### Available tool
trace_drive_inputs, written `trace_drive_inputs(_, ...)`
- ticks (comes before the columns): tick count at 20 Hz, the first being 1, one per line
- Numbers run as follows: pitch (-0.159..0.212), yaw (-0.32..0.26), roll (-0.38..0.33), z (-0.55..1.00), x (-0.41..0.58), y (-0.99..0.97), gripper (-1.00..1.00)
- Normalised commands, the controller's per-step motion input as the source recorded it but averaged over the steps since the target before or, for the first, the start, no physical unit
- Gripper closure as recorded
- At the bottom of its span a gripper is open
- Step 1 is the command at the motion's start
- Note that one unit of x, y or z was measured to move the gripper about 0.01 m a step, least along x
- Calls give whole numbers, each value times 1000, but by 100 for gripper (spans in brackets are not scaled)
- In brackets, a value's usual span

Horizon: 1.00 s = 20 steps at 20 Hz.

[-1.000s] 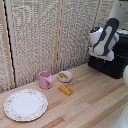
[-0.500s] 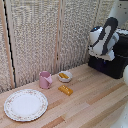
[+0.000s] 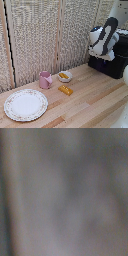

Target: Carefully navigate your gripper to the air fryer's handle. Confidently seize the handle using your gripper. Gradually bring the handle toward yourself to access the air fryer.

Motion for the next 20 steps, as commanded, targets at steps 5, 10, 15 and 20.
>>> trace_drive_inputs(5, 88, -59, 327, 124, 1, 494, 100)
trace_drive_inputs(10, 62, -82, 307, 138, 13, 485, 100)
trace_drive_inputs(15, 1, -172, 111, -27, 0, 618, 100)
trace_drive_inputs(20, 0, -201, 21, -55, 0, 646, 100)
